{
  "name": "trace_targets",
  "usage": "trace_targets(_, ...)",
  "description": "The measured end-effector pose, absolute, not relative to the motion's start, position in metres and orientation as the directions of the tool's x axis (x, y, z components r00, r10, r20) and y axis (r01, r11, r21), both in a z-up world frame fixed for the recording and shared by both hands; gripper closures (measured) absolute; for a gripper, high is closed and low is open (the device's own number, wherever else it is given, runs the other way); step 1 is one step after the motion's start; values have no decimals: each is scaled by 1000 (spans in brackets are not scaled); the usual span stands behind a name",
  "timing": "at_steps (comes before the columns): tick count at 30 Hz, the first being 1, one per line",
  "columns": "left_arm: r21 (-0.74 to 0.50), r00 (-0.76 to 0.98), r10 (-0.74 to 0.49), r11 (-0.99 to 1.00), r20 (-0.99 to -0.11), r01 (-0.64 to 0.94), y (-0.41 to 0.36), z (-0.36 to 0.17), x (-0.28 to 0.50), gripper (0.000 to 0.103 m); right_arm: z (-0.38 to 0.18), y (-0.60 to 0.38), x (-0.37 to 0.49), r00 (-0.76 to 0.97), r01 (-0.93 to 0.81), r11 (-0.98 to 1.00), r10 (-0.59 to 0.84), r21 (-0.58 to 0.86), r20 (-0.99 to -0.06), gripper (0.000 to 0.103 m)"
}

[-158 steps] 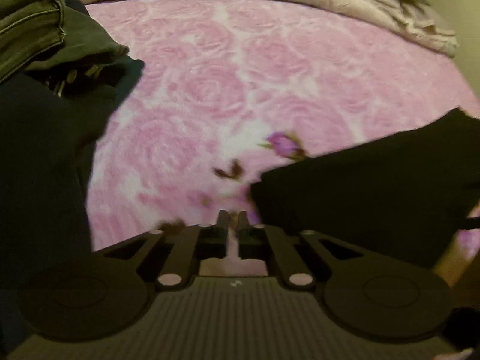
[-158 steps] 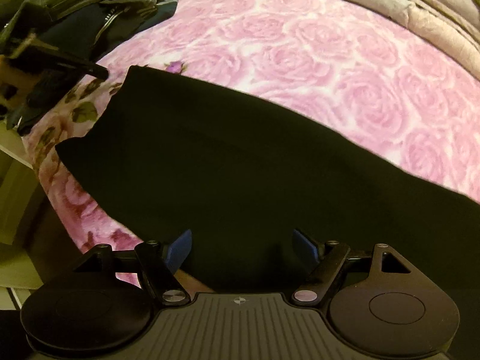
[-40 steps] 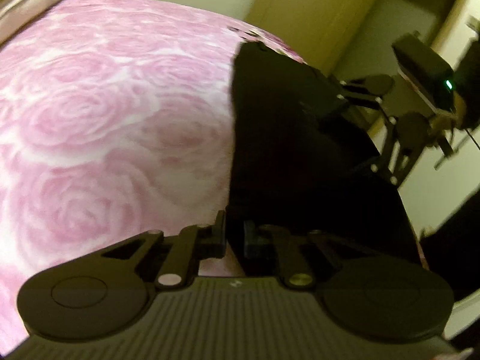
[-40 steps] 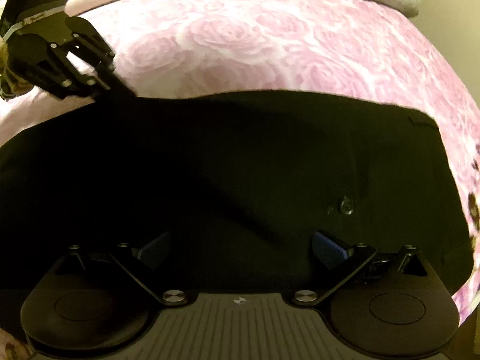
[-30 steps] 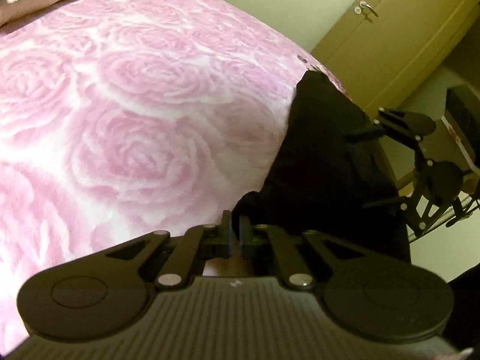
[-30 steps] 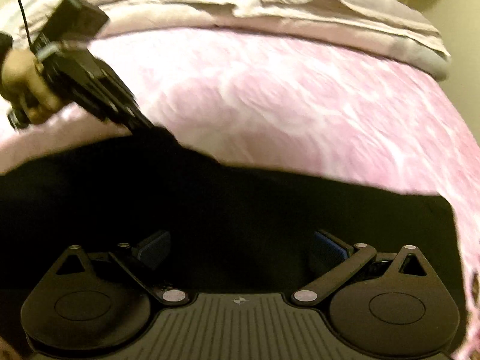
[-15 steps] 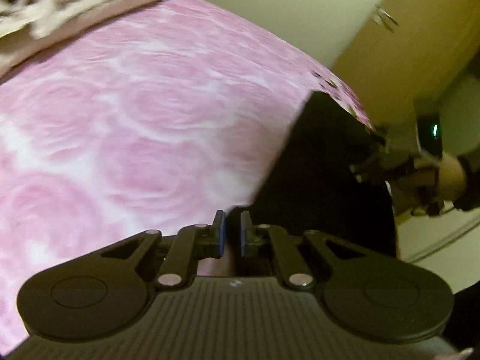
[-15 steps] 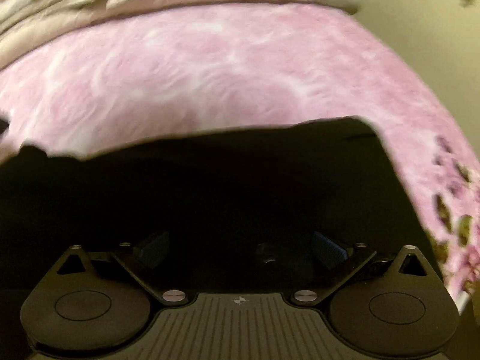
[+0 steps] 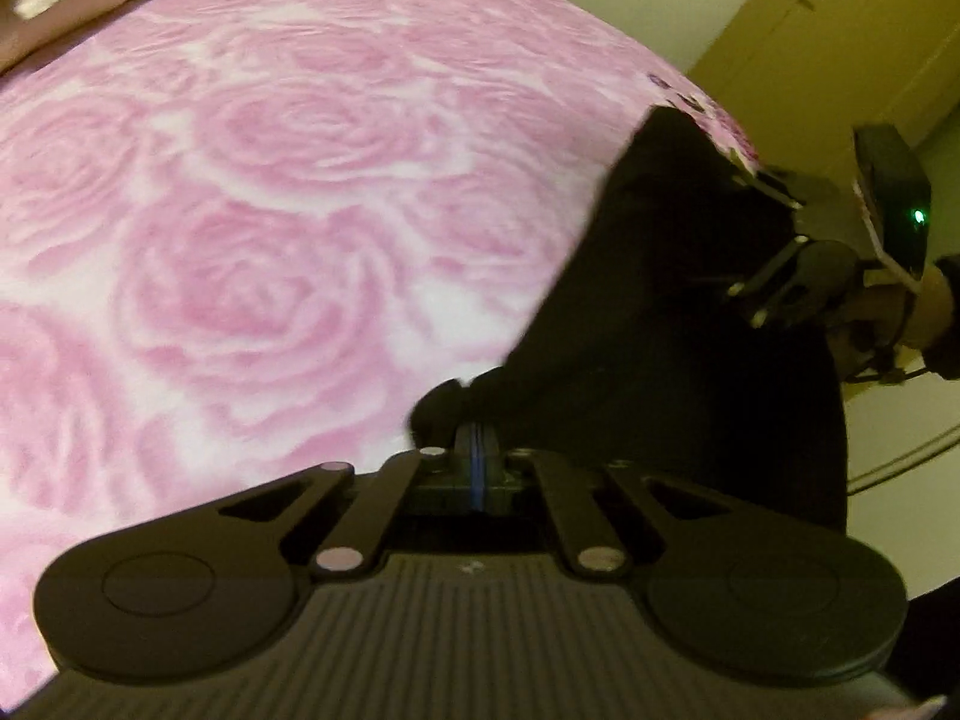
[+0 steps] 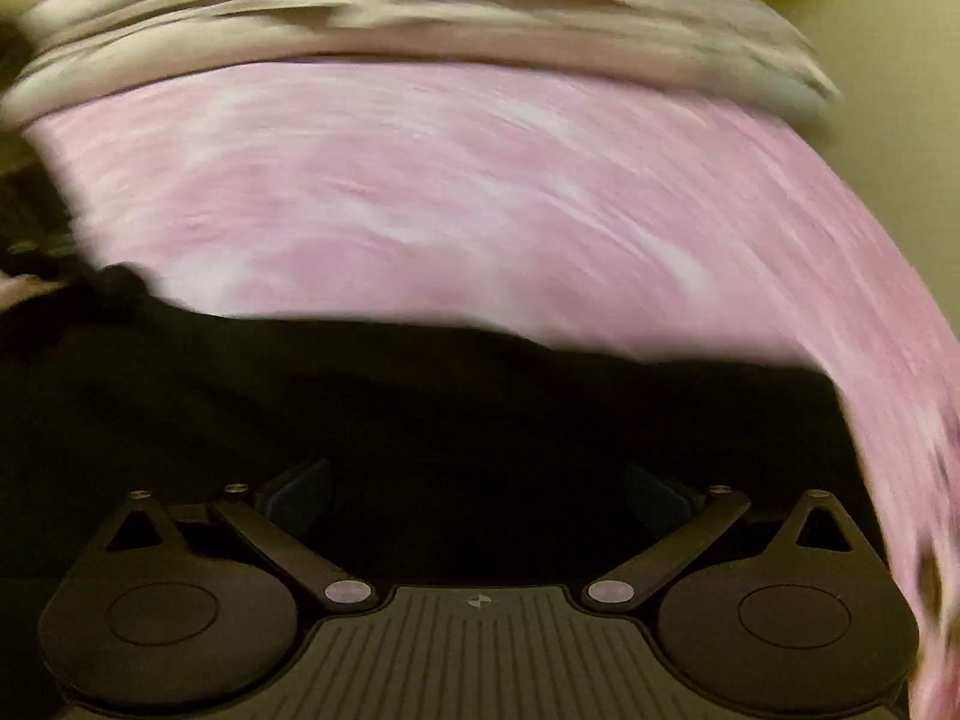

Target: Fold clothes

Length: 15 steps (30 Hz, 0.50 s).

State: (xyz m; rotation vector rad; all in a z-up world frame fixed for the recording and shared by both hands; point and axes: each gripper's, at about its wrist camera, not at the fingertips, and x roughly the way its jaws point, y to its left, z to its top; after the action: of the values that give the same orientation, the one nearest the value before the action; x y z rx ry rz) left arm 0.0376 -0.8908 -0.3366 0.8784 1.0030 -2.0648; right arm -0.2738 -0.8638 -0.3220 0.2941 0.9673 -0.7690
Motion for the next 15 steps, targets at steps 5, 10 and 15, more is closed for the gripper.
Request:
trace_targets(5,-359,-538,-275,-501,-797,788,-890,-321,23,99,-302,-864,-284,333,701,703,-475,-123,-814,2)
trace_targets(10,-356,-534,-267,-504,-802,787,-895,-328,6,101,-291,-870,-251,435,619,776,-468,-121,-769,2)
trace_targets(15,-359,-521,-274,-472,-809,805,-897,-332,22,100,-311,-907,-277,435,635,768,-441,-79,-785,3)
